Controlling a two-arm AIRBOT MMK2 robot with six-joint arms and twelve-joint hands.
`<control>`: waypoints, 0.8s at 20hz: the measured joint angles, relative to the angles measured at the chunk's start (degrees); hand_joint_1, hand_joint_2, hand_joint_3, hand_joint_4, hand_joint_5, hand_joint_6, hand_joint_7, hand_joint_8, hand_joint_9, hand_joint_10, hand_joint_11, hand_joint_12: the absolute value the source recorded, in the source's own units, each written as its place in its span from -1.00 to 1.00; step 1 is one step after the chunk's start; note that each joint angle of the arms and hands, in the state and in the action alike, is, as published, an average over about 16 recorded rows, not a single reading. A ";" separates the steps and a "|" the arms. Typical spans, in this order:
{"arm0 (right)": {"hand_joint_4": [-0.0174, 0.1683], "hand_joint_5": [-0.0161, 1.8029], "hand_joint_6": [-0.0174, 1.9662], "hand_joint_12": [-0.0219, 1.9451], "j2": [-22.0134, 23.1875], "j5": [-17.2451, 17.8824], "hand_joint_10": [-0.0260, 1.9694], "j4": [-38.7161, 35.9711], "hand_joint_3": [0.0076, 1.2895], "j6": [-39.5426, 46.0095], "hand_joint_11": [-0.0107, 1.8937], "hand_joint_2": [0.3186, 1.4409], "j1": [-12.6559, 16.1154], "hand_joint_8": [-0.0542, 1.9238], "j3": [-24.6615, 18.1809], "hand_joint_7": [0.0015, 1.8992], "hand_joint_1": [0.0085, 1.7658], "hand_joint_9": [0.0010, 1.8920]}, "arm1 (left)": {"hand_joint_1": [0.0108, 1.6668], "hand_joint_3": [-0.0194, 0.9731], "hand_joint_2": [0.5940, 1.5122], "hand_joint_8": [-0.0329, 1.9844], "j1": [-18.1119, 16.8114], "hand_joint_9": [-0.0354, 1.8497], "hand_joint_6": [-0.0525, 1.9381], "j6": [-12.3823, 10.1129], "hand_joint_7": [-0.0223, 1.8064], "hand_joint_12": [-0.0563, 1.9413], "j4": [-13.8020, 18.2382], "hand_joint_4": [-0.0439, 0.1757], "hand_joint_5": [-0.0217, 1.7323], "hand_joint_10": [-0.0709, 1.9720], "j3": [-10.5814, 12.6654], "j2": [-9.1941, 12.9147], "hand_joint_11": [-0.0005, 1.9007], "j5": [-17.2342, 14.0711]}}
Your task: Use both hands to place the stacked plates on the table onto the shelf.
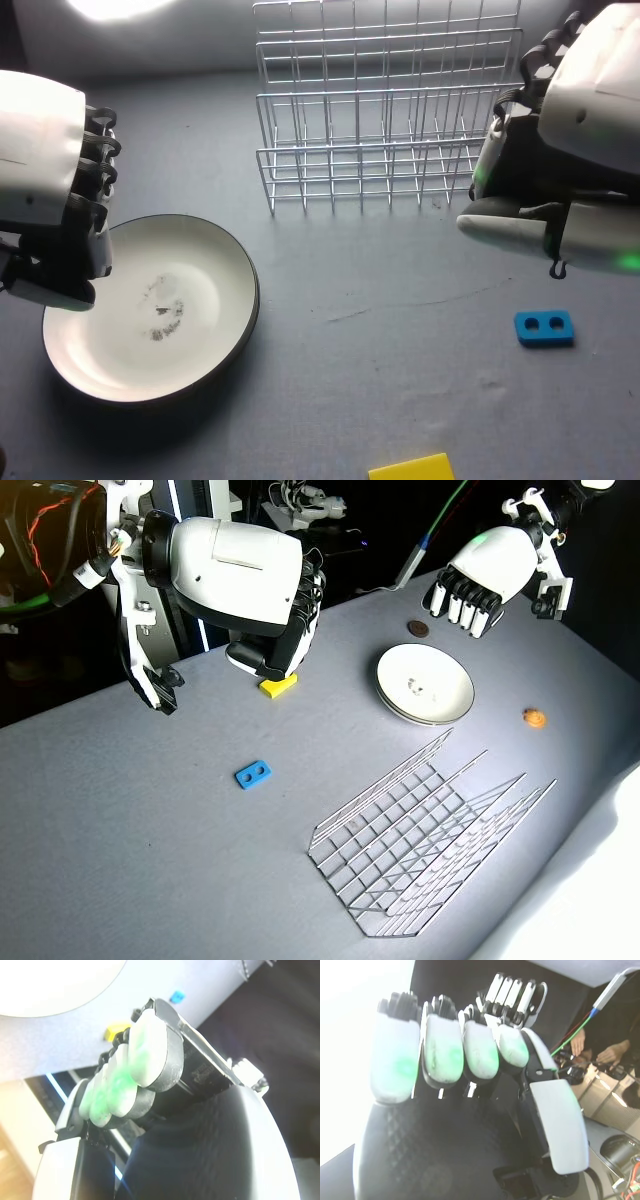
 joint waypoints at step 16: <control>-0.80 -0.89 -0.96 -0.75 -0.31 9.05 -0.96 -0.04 -0.98 -7.14 -0.95 0.46 -5.71 -0.93 0.00 -0.94 -0.80 -0.94 | -0.99 -0.91 0.31 -0.97 0.90 -0.95 -0.95 1.32 -0.96 -0.95 3.96 -0.60 -0.96 -0.92 4.84 0.00 -0.98 -4.50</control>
